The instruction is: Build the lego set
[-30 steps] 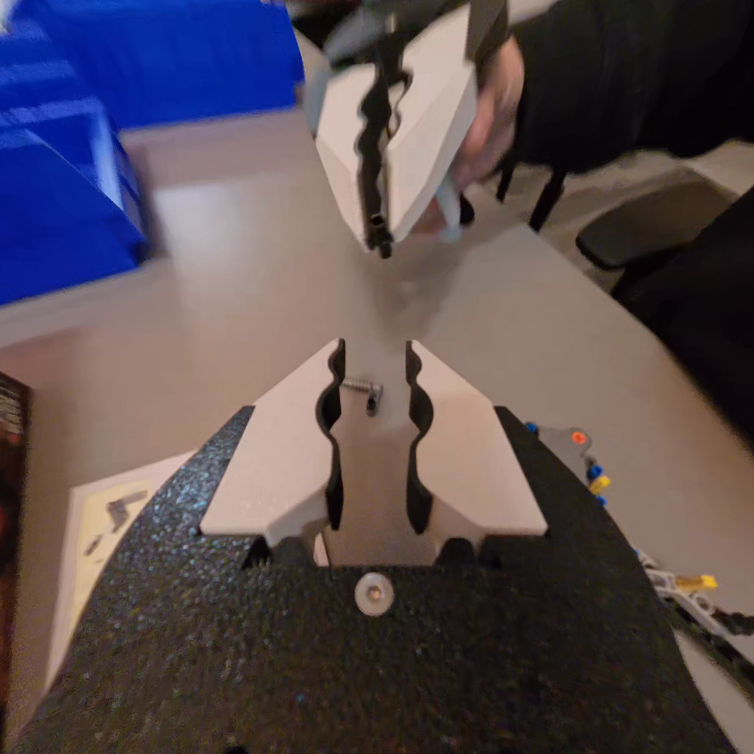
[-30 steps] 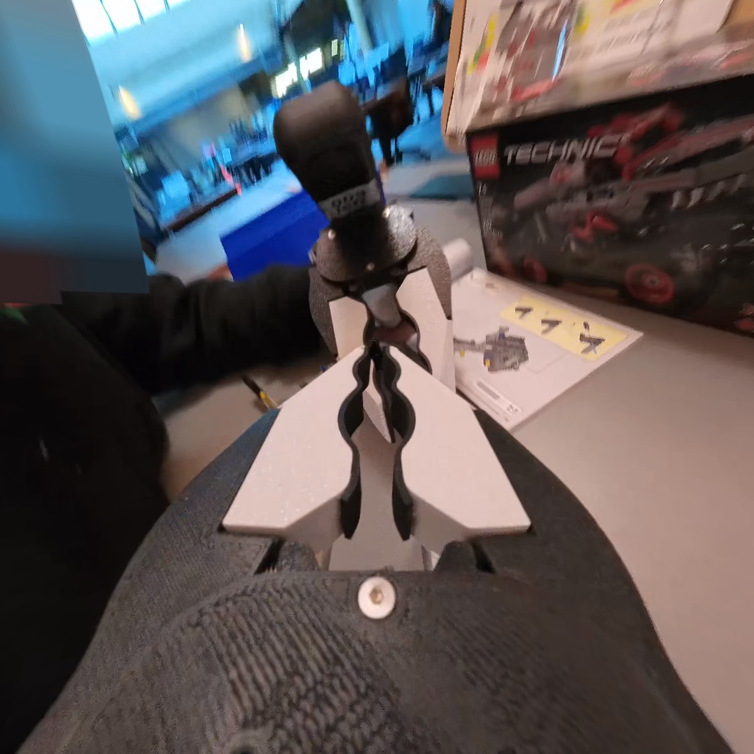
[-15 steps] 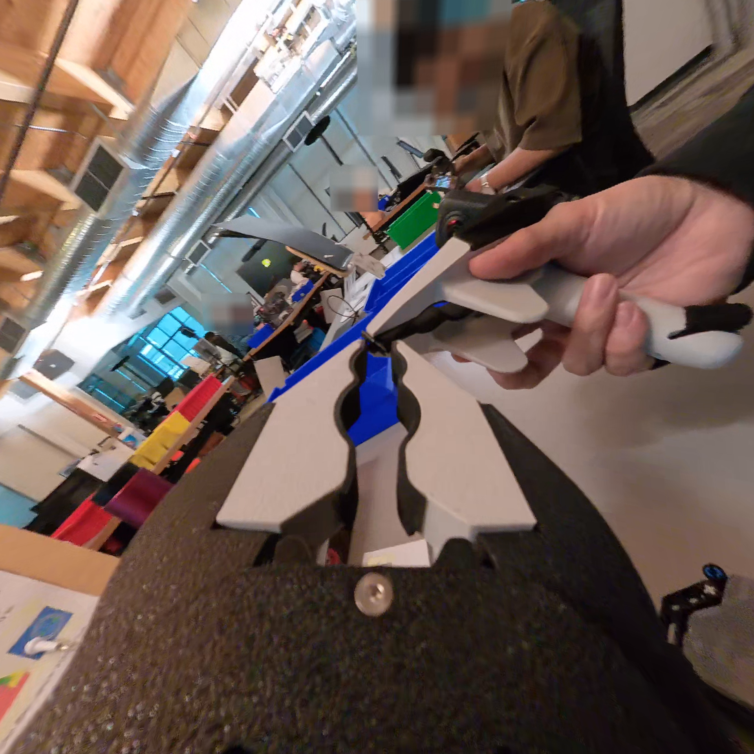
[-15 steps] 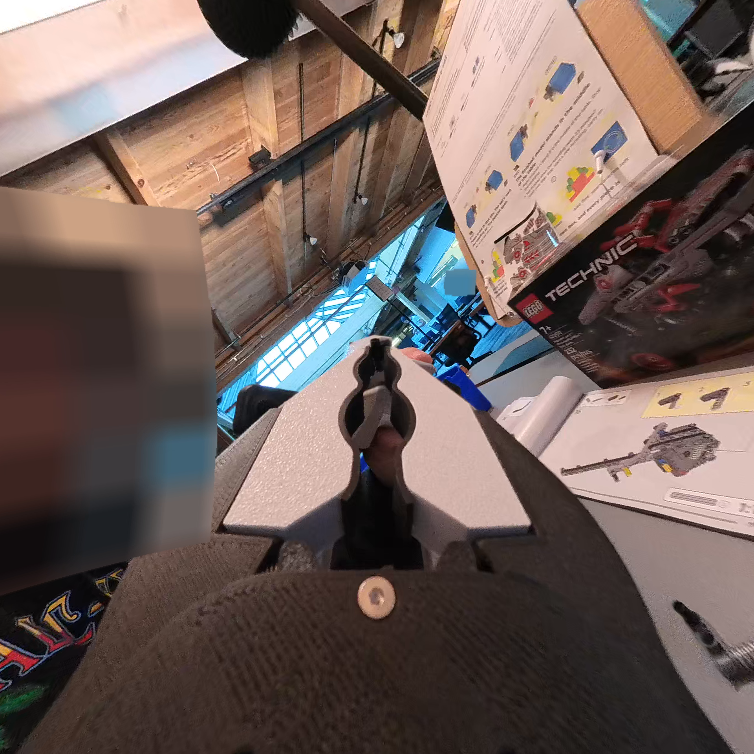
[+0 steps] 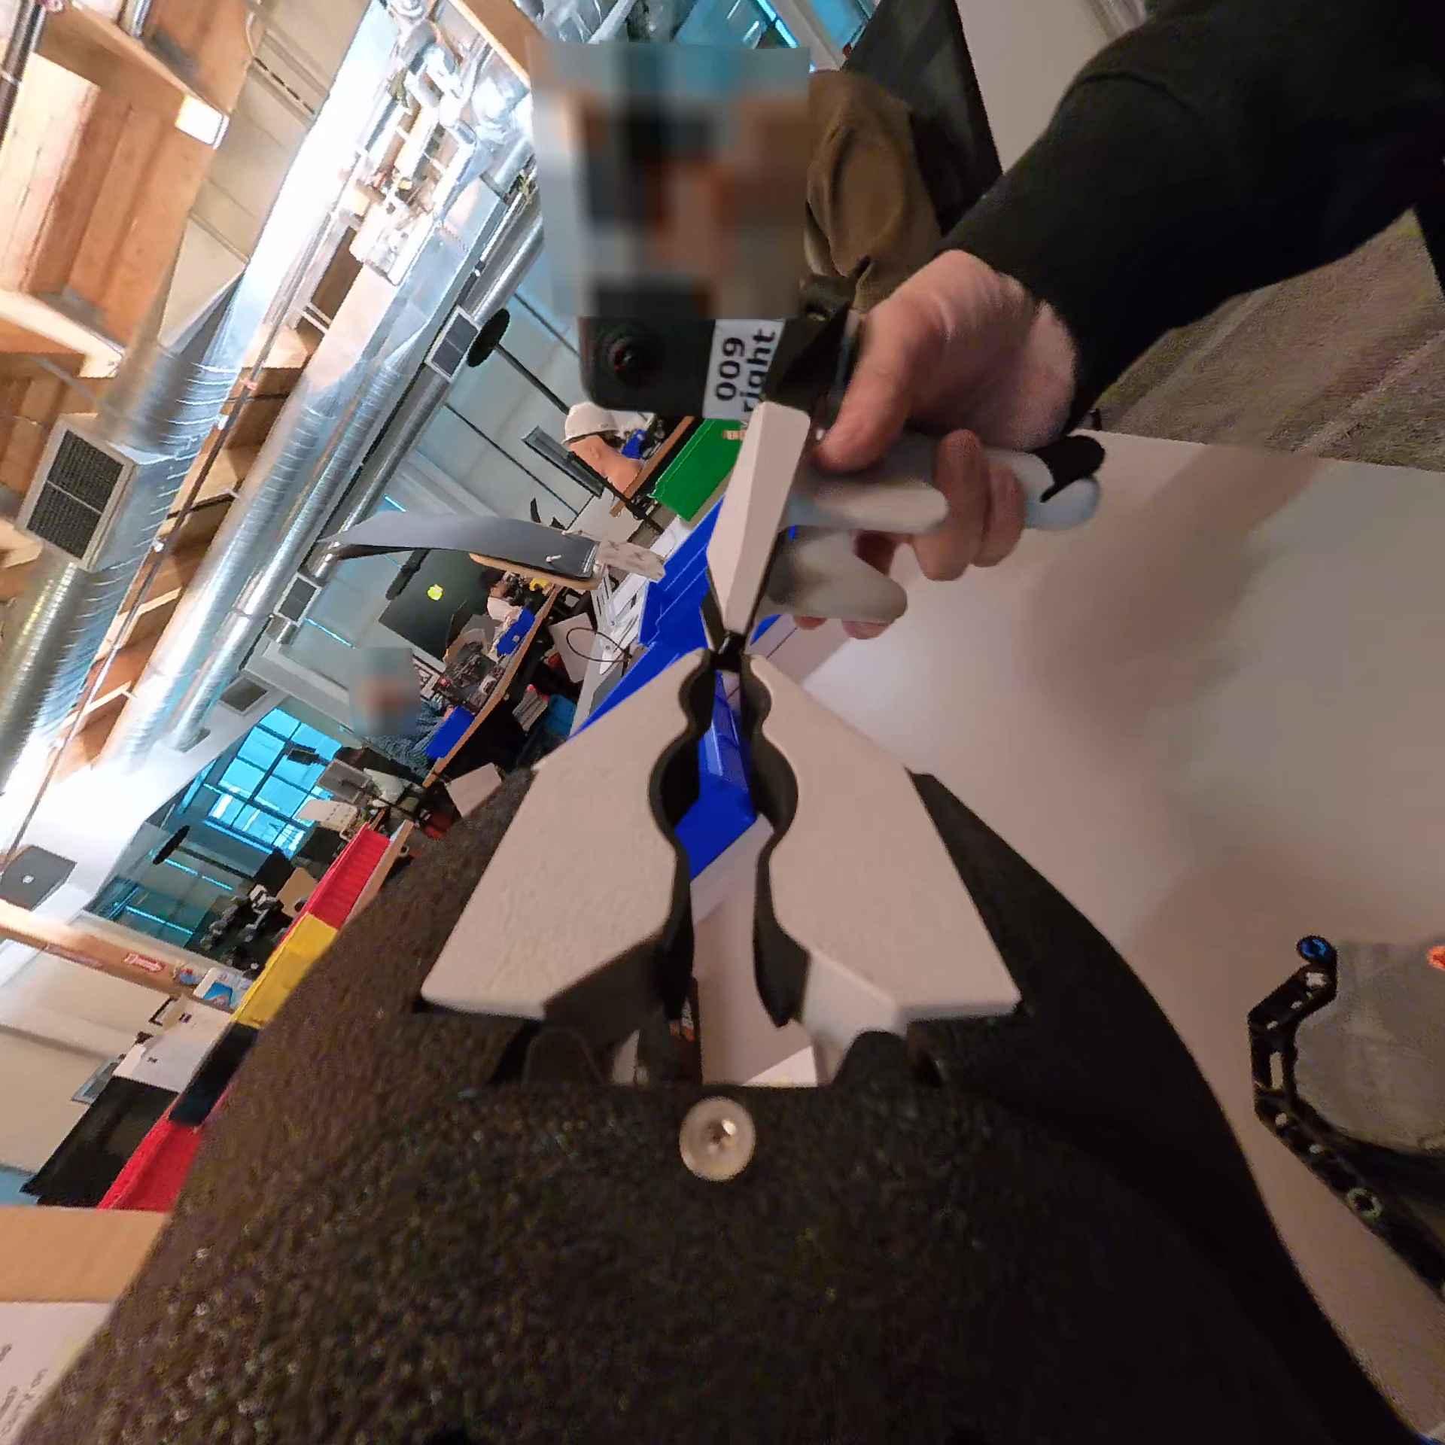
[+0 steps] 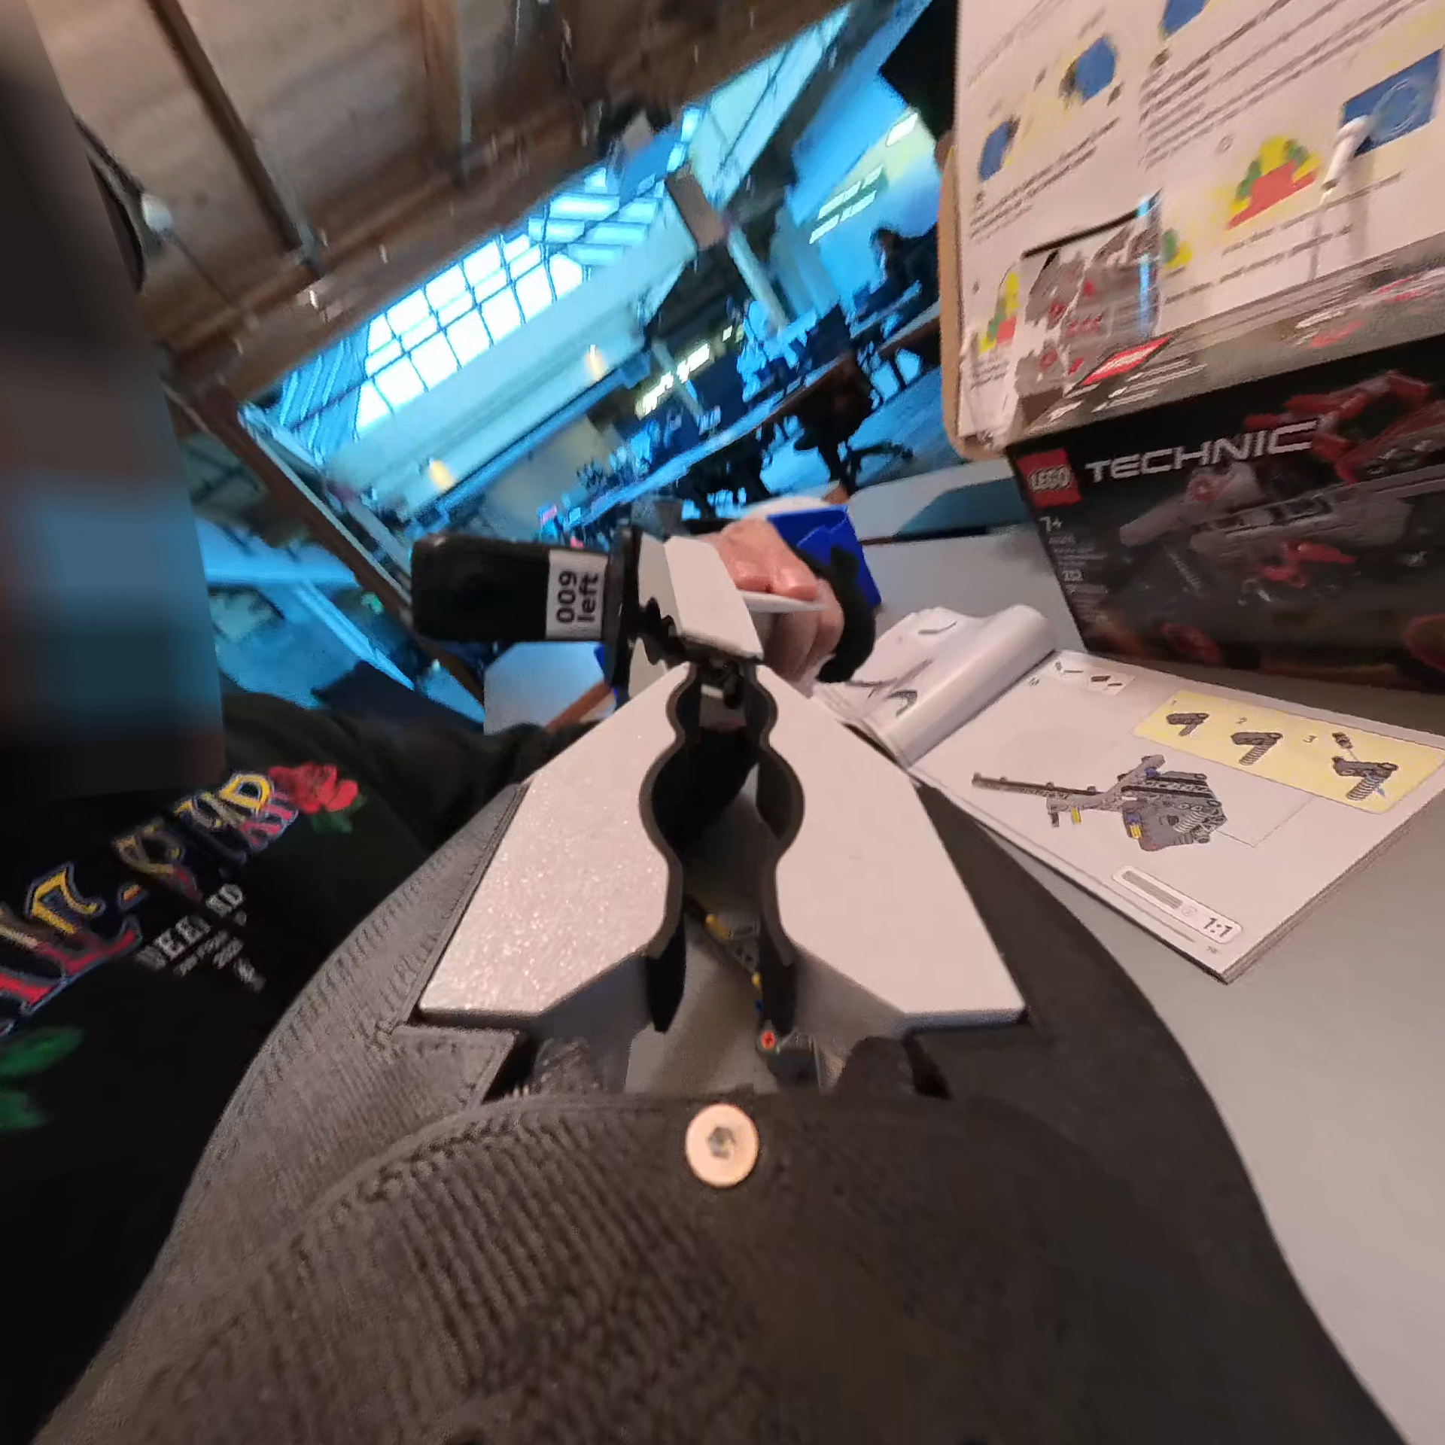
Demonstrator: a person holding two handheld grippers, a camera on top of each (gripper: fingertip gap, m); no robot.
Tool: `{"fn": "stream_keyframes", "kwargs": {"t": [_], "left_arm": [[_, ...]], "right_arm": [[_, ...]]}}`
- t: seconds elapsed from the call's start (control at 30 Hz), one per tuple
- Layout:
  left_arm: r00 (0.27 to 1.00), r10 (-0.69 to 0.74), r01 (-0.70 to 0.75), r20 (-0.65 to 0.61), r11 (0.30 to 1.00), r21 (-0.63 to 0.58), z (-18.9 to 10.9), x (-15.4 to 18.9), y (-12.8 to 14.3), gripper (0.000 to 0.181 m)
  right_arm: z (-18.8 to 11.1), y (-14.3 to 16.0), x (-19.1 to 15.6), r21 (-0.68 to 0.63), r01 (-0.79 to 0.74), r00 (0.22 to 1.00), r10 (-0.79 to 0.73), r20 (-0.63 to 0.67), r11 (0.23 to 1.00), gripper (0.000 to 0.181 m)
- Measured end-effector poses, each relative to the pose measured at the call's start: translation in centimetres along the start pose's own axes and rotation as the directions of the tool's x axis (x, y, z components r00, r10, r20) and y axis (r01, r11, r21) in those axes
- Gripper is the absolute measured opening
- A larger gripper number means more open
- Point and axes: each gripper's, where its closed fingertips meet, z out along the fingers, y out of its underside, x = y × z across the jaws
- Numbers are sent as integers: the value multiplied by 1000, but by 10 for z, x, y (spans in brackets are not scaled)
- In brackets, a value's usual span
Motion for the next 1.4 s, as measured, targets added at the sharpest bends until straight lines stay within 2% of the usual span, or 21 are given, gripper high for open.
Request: {"fn": "stream_keyframes", "kwargs": {"t": [0.13,0.37,0.8,1.0,1.2,1.4], "left_arm": [[999,37,-36,32,999,-20,1,-2,-1,2],[992,117,-116,56,993,-21,1,0,-1,3],[993,114,-115,42,993,19,-2,0,-13,2],[993,102,-103,64,994,24,-4,-5,-13,2],[990,123,-124,66,992,11,-4,-4,-11,2],[985,150,-149,84,989,-16,-3,-5,-9,1]], "right_arm": [[1,0,-1,-98,70,997,-73,-27,993,5],[1,0,0,-126,34,999,-39,-36,991,4],[0,0,-6,-114,13,1000,-14,-9,993,4],[-4,-5,-5,-109,22,1000,-23,-12,994,15],[-1,-5,-7,-105,24,1000,-25,-8,994,4],[-2,-6,-5,-114,32,999,-35,-22,993,4]]}}
